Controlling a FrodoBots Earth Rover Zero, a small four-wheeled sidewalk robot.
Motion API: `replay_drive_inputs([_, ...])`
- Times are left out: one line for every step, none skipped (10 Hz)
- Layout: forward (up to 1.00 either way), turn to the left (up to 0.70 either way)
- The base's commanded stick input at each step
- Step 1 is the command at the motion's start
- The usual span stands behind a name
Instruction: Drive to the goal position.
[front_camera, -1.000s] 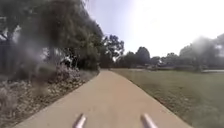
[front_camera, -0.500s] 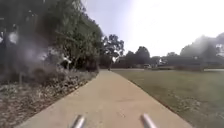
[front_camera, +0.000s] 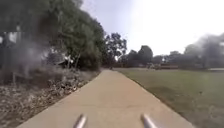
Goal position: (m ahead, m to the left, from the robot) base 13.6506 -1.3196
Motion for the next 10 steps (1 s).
replay_drive_inputs([0.70, 0.00])
replay_drive_inputs([0.70, 0.00])
replay_drive_inputs([0.70, 0.00])
replay_drive_inputs([0.70, 0.00])
replay_drive_inputs([0.70, 0.00])
replay_drive_inputs([0.70, 0.00])
replay_drive_inputs([0.70, 0.00])
replay_drive_inputs([0.70, 0.00])
replay_drive_inputs([0.70, 0.00])
replay_drive_inputs([0.70, 0.00])
